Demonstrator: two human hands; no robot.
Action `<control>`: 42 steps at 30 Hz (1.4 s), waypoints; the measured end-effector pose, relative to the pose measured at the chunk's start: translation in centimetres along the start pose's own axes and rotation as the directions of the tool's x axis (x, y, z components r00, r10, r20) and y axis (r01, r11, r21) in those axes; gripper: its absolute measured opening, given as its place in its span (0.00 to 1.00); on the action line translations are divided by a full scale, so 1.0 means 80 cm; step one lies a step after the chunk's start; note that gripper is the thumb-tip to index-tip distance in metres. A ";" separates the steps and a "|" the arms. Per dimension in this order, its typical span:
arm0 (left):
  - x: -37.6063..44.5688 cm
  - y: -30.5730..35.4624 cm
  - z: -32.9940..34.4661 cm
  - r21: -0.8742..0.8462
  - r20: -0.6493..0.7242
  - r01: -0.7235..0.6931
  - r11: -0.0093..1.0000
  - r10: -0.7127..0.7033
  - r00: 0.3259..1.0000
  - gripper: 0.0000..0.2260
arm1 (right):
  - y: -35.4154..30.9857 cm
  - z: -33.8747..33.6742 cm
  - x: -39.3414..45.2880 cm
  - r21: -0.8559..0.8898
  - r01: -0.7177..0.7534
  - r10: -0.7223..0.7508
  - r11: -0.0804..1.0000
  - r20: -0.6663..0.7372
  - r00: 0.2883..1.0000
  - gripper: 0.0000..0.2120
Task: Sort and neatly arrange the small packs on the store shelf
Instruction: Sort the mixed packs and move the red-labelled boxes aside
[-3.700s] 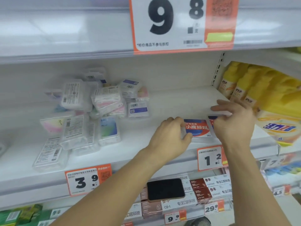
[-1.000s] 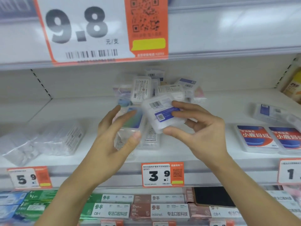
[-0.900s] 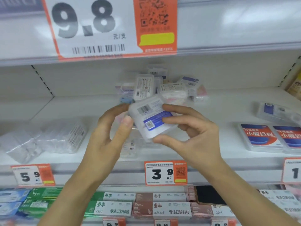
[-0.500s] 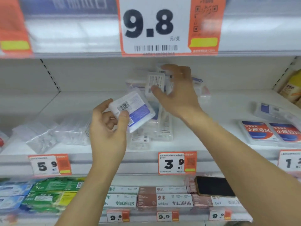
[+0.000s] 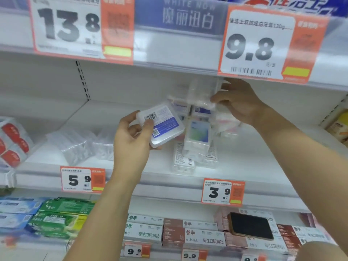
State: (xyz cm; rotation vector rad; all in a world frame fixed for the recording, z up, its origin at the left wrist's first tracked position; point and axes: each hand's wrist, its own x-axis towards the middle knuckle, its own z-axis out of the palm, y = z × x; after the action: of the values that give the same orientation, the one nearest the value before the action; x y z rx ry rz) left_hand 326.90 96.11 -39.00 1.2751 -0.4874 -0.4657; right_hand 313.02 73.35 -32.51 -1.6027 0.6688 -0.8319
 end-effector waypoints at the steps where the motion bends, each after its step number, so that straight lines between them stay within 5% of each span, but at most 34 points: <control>1: 0.003 0.005 -0.005 -0.012 -0.014 -0.005 1.000 0.005 1.000 0.14 | -0.006 0.006 -0.002 0.011 0.002 -0.003 1.000 0.044 0.999 0.24; 6: 0.022 0.033 -0.043 -0.025 -0.176 -0.064 0.998 0.059 0.983 0.14 | -0.025 0.087 -0.005 -0.350 0.032 0.014 0.936 0.128 0.992 0.34; 9: 0.033 0.045 -0.071 -0.033 -0.289 -0.070 0.997 0.058 0.956 0.15 | -0.024 0.164 0.000 -0.538 0.166 -0.115 0.826 0.127 0.985 0.35; 12: 0.041 0.052 -0.096 -0.011 -0.342 -0.077 0.997 0.069 0.937 0.15 | -0.003 0.225 0.019 -0.536 0.284 -0.192 0.795 0.222 0.956 0.41; 16: 0.037 0.050 -0.114 0.043 -0.399 -0.103 0.994 0.112 0.910 0.16 | 0.028 0.275 0.045 -0.577 0.332 -0.158 0.746 0.331 0.930 0.34; 20: 0.038 0.047 -0.128 0.028 -0.402 -0.079 0.996 0.084 0.912 0.17 | 0.049 0.320 0.054 -0.511 0.248 -0.050 0.823 0.371 0.927 0.26; 24: 0.041 0.044 -0.142 -0.058 -0.406 0.025 0.998 -0.046 0.913 0.17 | 0.051 0.332 0.052 -0.571 0.245 0.099 0.784 0.504 0.858 0.20; 27: 0.041 0.043 -0.144 -0.076 -0.408 0.037 0.996 -0.065 0.911 0.16 | 0.039 0.323 0.045 -0.502 0.217 0.032 0.837 0.442 0.897 0.17; 30: 0.037 0.047 -0.131 -0.089 -0.353 0.023 0.996 -0.053 0.934 0.16 | 0.009 0.299 0.022 -0.340 0.159 -0.061 0.927 0.280 0.958 0.18; 32: 0.033 0.050 -0.114 -0.094 -0.262 0.008 0.996 -0.032 0.965 0.15 | -0.013 0.277 -0.009 -0.209 0.060 0.011 0.976 0.326 0.945 0.16; 36: 0.022 0.045 -0.068 0.056 -0.057 -0.096 0.994 0.100 0.993 0.11 | -0.025 0.216 -0.072 -0.249 0.115 -0.018 0.962 0.362 0.932 0.16; 40: 0.009 0.032 -0.008 0.358 0.162 -0.358 0.862 0.320 0.934 0.09 | -0.025 0.138 -0.112 -0.185 0.071 -0.052 0.980 0.101 0.993 0.18; 42: 0.001 0.020 0.020 0.488 0.312 -0.438 0.755 0.318 0.895 0.15 | -0.020 0.099 -0.131 -0.178 0.099 -0.109 0.979 -0.046 0.993 0.21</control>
State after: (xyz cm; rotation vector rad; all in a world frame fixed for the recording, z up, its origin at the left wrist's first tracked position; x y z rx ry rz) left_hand 326.12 95.20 -37.07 1.6309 -1.1020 -0.1041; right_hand 313.27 86.52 -33.36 -1.7910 0.7192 -0.9179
